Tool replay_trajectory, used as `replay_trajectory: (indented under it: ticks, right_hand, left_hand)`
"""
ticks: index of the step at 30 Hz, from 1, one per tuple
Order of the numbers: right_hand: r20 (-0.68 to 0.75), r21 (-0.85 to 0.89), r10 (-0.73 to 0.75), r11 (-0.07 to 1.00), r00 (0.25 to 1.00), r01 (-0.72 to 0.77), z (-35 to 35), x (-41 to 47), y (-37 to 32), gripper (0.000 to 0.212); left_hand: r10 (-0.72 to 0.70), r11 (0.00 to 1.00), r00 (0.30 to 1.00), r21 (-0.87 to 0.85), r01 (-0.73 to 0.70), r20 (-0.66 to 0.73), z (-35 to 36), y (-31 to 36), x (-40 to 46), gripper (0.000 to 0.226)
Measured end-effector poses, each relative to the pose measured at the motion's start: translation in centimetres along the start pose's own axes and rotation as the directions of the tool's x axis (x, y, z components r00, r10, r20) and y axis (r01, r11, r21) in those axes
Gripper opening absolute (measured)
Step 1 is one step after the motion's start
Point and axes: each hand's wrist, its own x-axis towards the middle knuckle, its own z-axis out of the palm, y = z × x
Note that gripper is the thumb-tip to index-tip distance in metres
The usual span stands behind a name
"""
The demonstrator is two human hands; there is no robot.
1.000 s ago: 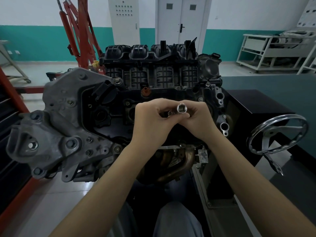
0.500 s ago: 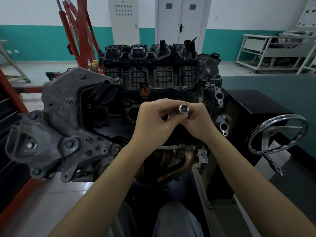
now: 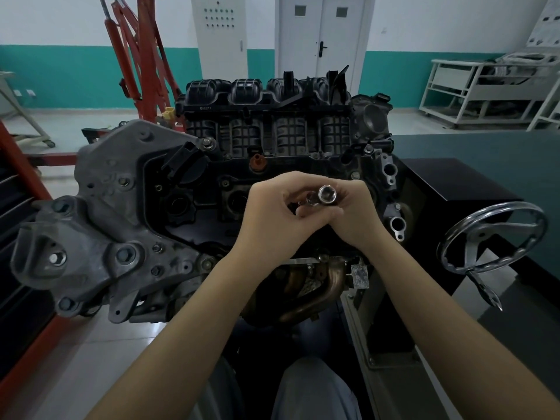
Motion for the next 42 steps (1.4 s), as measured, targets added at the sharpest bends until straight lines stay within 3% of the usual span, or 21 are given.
replay_trajectory:
  ticks: [3,9,13,16,21,26,32,37,42]
  right_hand:
    - [-0.008,0.017,-0.017,1.000,1.000,0.018,-0.1,0.0,-0.2,0.027]
    - [0.017,0.011,-0.006,1.000,1.000,0.006,0.1,-0.1,-0.3,0.032]
    - [-0.011,0.019,-0.024,1.000,1.000,0.024,0.1,-0.1,-0.4,0.024]
    - [0.007,0.022,-0.056,0.998,0.998,0.056,0.2,-0.2,-1.0,0.026]
    - [-0.005,0.039,-0.015,0.999,1.000,0.015,0.1,-0.2,-0.6,0.027]
    - [-0.018,0.025,-0.026,0.999,0.999,0.026,0.0,-0.1,-0.4,0.027]
    - [-0.040,0.041,-0.024,0.999,0.999,0.025,0.1,-0.2,-0.5,0.022]
    - [-0.035,0.004,-0.019,1.000,0.999,0.019,0.0,-0.1,-0.3,0.026]
    - [-0.029,0.021,-0.007,1.000,1.000,0.007,0.3,-0.2,-0.6,0.026]
  left_hand:
    - [0.007,0.998,0.993,0.055,-0.001,-0.120,0.2,-0.1,0.0,0.029]
    - [0.000,0.996,0.999,-0.091,0.003,0.038,-0.1,-0.1,0.0,0.026]
    - [0.000,0.998,0.998,0.058,0.004,-0.058,0.2,0.1,0.1,0.025]
    - [0.003,0.999,0.994,0.042,0.001,-0.114,0.4,0.2,0.0,0.026]
    - [-0.010,0.999,1.000,-0.049,0.010,0.006,0.0,0.3,0.0,0.025]
    - [-0.022,0.999,0.991,0.029,0.026,-0.131,0.3,0.4,0.2,0.023]
    - [-0.022,0.997,1.000,-0.080,0.021,-0.012,0.0,0.0,0.1,0.025]
    - [-0.025,0.999,0.992,0.041,0.031,-0.126,0.4,0.0,0.1,0.026]
    - [-0.041,0.994,0.999,-0.106,0.038,-0.035,0.1,-0.2,0.2,0.029]
